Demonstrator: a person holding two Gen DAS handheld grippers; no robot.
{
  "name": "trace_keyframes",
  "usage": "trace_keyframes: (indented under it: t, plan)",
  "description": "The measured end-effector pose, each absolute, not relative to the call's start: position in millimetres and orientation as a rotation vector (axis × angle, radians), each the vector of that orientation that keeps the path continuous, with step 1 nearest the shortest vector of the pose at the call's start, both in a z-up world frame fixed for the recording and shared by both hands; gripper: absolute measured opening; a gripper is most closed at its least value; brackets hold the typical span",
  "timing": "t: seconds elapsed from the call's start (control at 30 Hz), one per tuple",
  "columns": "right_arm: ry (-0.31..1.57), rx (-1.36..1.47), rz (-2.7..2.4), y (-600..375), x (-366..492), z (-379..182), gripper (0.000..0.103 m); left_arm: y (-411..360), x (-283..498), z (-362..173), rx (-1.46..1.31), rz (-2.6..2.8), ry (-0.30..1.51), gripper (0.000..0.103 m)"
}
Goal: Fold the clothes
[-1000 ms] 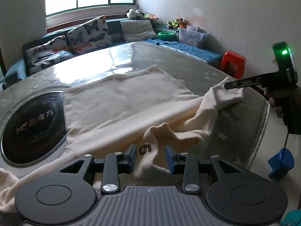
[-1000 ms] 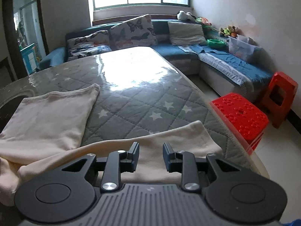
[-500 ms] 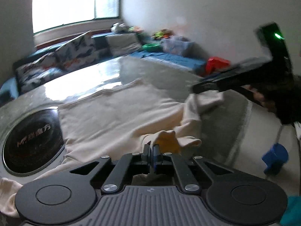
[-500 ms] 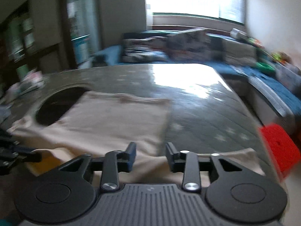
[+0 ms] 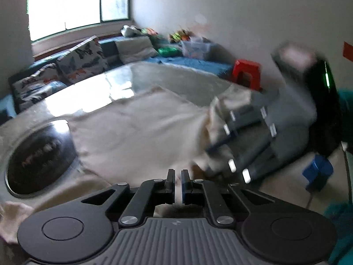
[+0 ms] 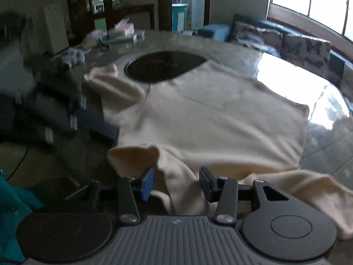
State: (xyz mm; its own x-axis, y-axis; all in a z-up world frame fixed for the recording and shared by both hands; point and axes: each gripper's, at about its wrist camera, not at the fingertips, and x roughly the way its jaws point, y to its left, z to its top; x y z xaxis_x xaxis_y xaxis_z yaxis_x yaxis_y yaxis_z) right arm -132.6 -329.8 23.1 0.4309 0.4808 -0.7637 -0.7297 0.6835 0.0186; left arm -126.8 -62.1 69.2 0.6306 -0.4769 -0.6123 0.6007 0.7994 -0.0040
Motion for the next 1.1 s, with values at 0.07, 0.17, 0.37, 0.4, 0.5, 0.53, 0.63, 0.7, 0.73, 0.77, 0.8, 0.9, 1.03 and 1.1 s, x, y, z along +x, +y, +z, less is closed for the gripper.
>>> trace_keyframes:
  t: [0.07,0.17,0.37,0.4,0.5,0.53,0.63,0.7,0.73,0.77,0.8,0.9,1.03,1.1]
  plan:
    - [0.833,-0.355,0.784,-329,-137,20,0.047,-64,-116,75,0.194,-0.609,0.617,0.007]
    - [0.846,-0.349,0.809,-335,-144,26,0.046,-73,-95,66,0.156,-0.606,0.645,0.007]
    - [0.824,-0.214,0.685,-385,-142,48,0.041,-99,-68,44,0.109,-0.646,0.710,0.007]
    - [0.817,-0.185,0.632,-399,-137,52,0.041,-104,-70,42,0.112,-0.664,0.713,0.007]
    - [0.806,-0.094,0.448,-439,-114,57,0.035,-118,-75,38,0.119,-0.716,0.714,0.007]
    - [0.802,-0.061,0.383,-453,-106,56,0.035,-123,-76,37,0.116,-0.731,0.715,0.007]
    - [0.793,0.013,0.190,-488,-81,50,0.034,-133,-76,34,0.117,-0.771,0.727,0.007]
    - [0.787,0.036,0.104,-509,-66,45,0.034,-139,-77,32,0.124,-0.793,0.736,0.007]
    - [0.783,0.045,0.065,-518,-59,43,0.034,-141,-78,30,0.126,-0.805,0.741,0.007]
    - [0.783,0.048,0.039,-524,-52,40,0.034,-143,-79,29,0.128,-0.815,0.746,0.007]
    - [0.783,0.047,0.020,-528,-47,38,0.034,-145,-80,28,0.131,-0.825,0.750,0.007]
    - [0.784,0.046,-0.037,-540,-30,30,0.034,-147,-82,25,0.136,-0.843,0.761,0.007]
    - [0.793,0.053,-0.091,-552,-9,19,0.034,-147,-84,26,0.136,-0.867,0.767,0.007]
    - [0.813,0.059,-0.094,-553,-3,13,0.027,-147,-84,27,0.137,-0.869,0.767,0.007]
